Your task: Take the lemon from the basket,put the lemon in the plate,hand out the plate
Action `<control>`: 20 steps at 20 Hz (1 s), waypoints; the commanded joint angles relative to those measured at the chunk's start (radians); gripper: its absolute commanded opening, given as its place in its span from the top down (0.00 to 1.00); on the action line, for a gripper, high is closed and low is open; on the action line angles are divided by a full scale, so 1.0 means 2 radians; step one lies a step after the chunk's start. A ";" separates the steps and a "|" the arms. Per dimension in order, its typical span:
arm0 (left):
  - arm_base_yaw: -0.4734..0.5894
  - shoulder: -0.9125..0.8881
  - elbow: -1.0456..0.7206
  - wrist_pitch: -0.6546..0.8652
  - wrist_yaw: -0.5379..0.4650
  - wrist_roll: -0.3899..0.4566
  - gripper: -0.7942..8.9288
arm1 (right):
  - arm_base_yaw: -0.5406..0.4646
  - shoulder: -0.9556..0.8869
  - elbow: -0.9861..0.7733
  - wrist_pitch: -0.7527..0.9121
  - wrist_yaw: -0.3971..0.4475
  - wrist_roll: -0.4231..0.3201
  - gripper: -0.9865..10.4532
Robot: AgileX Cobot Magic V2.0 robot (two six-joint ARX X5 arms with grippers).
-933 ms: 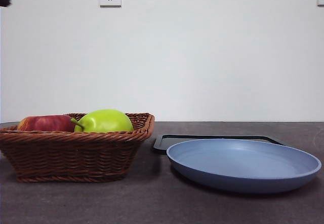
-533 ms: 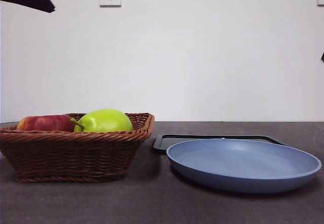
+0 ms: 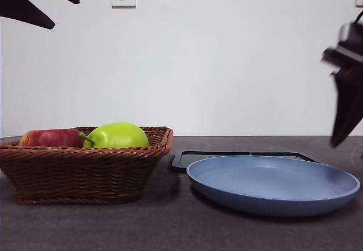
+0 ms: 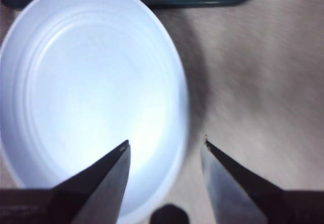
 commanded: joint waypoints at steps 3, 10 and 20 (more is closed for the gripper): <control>-0.003 0.003 0.008 0.006 0.000 -0.002 0.58 | 0.018 0.062 0.007 0.046 0.002 0.022 0.74; -0.003 0.003 0.008 0.006 -0.001 -0.002 0.58 | 0.018 0.079 0.007 0.051 0.002 0.023 0.88; -0.003 0.003 0.008 0.004 0.000 -0.003 0.58 | 0.006 0.040 0.007 0.023 -0.002 0.024 0.91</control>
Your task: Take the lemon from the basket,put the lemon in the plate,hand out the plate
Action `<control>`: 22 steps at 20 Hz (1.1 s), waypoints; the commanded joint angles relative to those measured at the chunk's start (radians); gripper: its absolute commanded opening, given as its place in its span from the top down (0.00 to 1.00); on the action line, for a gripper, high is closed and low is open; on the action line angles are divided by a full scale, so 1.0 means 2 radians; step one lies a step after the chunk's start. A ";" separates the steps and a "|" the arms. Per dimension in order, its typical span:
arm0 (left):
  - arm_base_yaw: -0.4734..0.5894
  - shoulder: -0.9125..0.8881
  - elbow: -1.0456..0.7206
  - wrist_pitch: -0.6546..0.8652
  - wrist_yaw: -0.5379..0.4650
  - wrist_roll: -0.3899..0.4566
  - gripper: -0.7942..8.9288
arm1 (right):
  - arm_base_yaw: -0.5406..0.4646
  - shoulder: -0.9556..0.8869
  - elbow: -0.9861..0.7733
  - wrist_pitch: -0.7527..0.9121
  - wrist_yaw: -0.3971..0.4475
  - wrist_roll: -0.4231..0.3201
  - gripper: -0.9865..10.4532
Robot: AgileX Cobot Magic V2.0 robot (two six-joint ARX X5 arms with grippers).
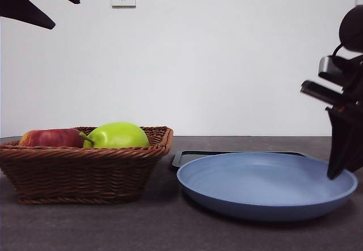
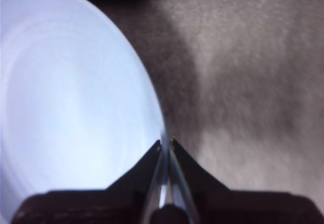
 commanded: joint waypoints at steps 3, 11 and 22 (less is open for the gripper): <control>-0.003 0.010 0.009 0.013 -0.001 -0.014 0.56 | -0.020 -0.069 0.007 -0.052 -0.002 -0.003 0.91; -0.020 0.163 0.112 -0.028 -0.068 0.043 0.56 | -0.029 -0.201 0.007 -0.142 -0.001 -0.021 0.91; -0.077 0.374 0.233 -0.040 -0.150 0.083 0.56 | -0.029 -0.230 0.007 -0.168 -0.002 -0.034 0.91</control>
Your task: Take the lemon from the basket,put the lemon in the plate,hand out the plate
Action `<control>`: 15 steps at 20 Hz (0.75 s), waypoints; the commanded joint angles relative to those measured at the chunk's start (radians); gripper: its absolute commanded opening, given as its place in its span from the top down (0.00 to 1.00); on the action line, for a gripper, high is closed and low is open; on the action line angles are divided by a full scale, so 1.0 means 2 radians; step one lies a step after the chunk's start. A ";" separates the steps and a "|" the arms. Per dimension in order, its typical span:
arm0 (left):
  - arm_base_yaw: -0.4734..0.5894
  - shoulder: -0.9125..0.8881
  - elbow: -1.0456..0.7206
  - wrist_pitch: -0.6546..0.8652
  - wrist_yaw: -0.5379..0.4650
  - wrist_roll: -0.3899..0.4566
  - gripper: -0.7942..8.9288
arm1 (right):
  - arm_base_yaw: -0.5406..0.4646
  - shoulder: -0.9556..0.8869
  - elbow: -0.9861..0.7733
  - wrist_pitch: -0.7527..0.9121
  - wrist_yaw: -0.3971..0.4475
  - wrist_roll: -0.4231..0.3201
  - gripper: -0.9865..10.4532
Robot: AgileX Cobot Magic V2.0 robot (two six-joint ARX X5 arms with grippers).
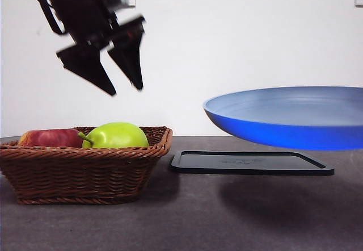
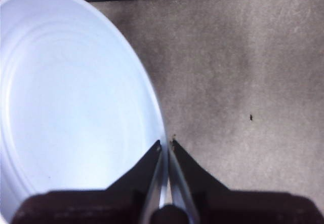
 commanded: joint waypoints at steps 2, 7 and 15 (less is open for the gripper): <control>-0.008 0.051 0.009 0.005 -0.025 0.011 0.56 | 0.000 0.002 0.007 0.004 -0.002 -0.006 0.91; -0.009 0.098 0.009 0.021 -0.028 0.011 0.56 | 0.000 0.002 0.007 0.004 -0.002 -0.013 0.91; -0.009 0.129 0.009 0.017 -0.032 0.037 0.58 | 0.000 0.002 0.007 0.004 -0.002 -0.013 0.91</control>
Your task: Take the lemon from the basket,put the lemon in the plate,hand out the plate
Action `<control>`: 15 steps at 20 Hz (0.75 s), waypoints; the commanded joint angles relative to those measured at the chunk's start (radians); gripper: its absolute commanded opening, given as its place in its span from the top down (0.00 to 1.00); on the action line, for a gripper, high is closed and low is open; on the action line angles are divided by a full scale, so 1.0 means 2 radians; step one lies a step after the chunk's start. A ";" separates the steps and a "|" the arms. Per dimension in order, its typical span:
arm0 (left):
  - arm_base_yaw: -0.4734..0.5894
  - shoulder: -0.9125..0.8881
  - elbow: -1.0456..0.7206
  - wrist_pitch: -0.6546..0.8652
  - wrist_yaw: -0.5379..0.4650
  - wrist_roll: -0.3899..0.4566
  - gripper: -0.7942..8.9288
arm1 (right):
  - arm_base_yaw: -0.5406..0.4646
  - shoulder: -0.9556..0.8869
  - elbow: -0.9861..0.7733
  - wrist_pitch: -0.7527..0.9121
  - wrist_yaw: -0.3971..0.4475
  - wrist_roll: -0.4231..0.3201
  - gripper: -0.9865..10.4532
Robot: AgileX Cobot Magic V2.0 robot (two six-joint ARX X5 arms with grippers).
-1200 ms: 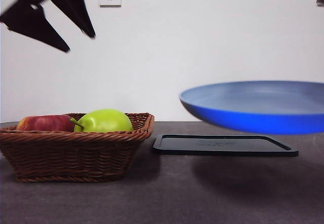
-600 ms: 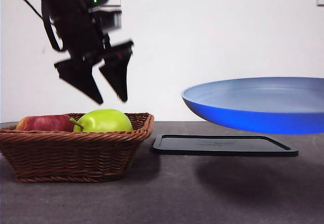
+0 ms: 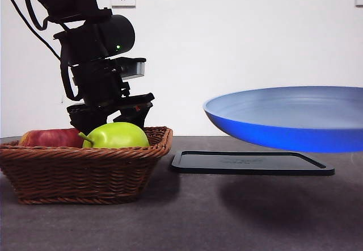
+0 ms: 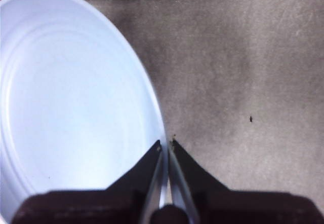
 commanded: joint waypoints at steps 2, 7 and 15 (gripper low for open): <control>-0.003 0.011 0.008 -0.012 -0.014 0.012 0.72 | 0.000 0.002 0.007 0.004 -0.002 -0.002 0.91; 0.003 -0.080 0.011 -0.036 -0.008 0.014 0.74 | 0.000 0.011 0.007 0.012 -0.002 -0.002 0.91; -0.154 -0.210 0.011 -0.042 0.153 -0.021 0.74 | 0.006 0.074 0.007 0.033 -0.068 0.012 0.91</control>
